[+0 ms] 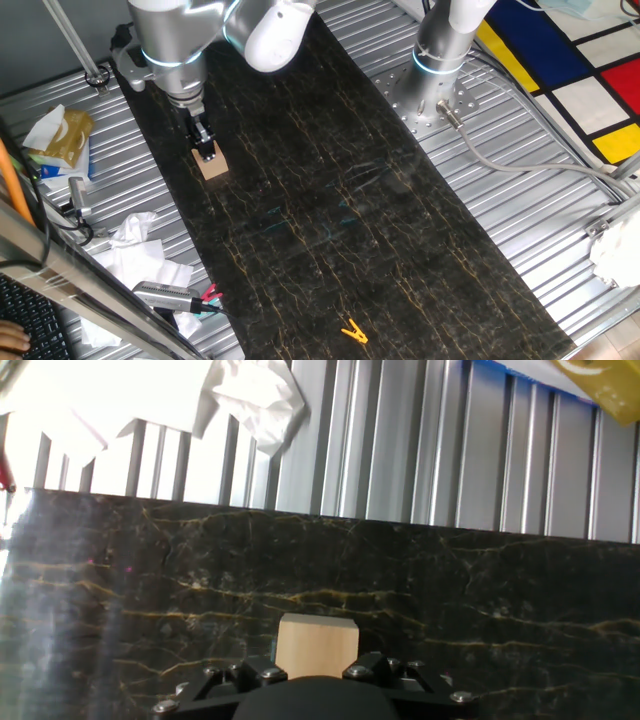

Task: Hold a small block with the gripper and sweep it from left to right on the table

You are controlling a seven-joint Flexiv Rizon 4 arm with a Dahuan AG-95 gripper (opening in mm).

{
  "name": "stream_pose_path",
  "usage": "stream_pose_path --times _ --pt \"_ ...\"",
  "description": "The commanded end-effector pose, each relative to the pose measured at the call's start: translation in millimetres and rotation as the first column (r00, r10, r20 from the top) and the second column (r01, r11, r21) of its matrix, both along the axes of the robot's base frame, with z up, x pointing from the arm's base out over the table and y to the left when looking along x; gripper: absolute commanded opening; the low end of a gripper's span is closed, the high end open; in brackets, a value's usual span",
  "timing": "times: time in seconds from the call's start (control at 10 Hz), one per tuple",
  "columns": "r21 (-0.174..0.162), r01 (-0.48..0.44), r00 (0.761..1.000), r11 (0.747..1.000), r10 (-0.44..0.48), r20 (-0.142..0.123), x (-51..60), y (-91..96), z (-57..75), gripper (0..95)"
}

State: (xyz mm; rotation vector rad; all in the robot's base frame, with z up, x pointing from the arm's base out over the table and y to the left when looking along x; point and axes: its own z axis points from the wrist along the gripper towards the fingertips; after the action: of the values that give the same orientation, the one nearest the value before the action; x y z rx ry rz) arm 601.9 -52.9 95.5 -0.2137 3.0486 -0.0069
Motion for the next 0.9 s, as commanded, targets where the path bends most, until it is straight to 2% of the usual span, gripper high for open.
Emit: stream_pose_path --times 0.1,0.9 --pt "-0.003 0.001 1.0 1.0 -0.001 -0.002 -0.4 -0.3 -1.2 57.0" --pt "-0.004 0.002 1.0 1.0 -0.002 -0.004 -1.6 0.7 -10.7 57.0"
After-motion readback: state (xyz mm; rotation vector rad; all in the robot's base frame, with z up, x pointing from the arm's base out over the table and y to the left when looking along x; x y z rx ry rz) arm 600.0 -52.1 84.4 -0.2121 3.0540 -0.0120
